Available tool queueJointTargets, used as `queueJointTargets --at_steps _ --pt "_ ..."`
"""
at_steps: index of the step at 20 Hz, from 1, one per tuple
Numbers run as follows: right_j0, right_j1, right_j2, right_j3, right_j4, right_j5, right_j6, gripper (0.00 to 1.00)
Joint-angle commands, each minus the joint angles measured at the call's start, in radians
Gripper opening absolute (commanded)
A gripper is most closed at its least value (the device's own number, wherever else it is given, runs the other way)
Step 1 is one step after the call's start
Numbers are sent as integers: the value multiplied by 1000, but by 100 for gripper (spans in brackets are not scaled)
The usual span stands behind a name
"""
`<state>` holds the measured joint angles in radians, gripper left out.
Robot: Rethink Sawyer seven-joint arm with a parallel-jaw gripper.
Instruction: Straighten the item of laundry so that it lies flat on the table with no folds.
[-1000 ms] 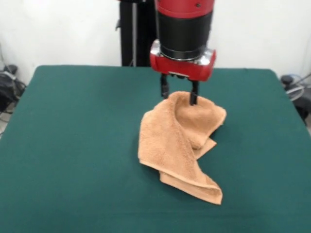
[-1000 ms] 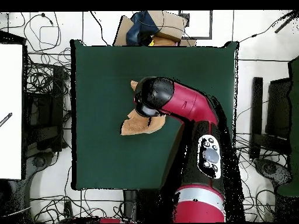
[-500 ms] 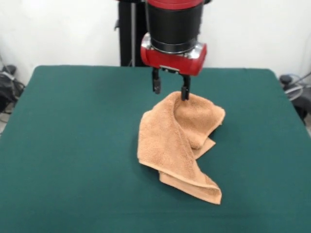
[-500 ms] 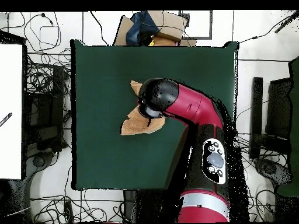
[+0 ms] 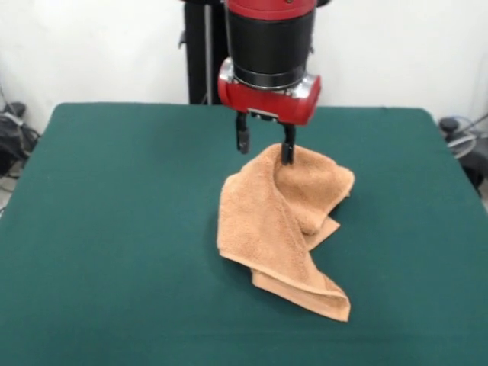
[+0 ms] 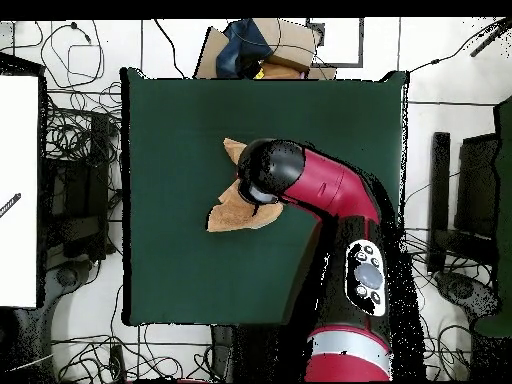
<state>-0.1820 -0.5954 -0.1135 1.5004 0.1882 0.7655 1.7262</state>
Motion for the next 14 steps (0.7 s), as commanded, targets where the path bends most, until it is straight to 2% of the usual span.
queueJointTargets --at_steps 1,7,14 --pt "16 27 6 127 -21 -69 188 100" --pt "22 44 14 127 -16 -89 192 100" --pt "23 72 24 84 -28 -42 159 100"
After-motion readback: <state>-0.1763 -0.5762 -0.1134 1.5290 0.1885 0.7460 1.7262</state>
